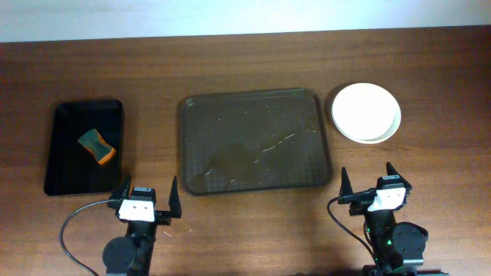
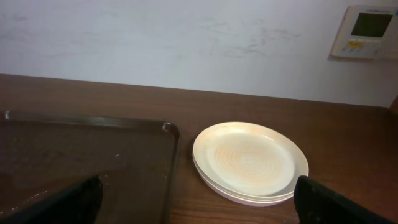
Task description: Clean dirty plates on tray and stack at the side
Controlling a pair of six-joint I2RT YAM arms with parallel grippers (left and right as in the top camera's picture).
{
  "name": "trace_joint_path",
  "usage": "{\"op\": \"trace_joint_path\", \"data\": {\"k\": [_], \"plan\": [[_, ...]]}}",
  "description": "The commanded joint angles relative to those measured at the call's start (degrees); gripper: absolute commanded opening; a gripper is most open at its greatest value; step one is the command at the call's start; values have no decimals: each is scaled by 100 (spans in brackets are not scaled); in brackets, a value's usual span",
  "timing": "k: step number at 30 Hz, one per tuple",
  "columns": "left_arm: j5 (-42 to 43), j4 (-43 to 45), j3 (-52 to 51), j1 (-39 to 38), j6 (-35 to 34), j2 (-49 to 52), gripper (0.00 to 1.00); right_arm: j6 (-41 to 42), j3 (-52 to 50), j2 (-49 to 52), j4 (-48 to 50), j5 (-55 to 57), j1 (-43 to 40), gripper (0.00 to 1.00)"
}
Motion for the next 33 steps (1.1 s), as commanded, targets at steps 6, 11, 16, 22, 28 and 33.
{"op": "trace_joint_path", "data": {"k": [6, 11, 16, 22, 28, 33], "plan": [[-61, -13, -35, -2, 114, -44, 100, -37, -42, -39, -17, 28, -35, 98], [-61, -13, -35, -2, 114, -44, 100, -37, -42, -39, -17, 28, -35, 98], [-61, -13, -35, -2, 114, -44, 100, -37, -42, -39, -17, 28, -35, 98], [-61, -13, -35, -2, 114, -44, 100, -37, -42, -39, -17, 28, -35, 98], [-61, -13, -35, -2, 114, -44, 100, -37, -42, -39, -17, 28, -33, 98], [-61, -13, -35, -2, 114, -44, 100, -37, -42, -39, -17, 28, -35, 98]]}}
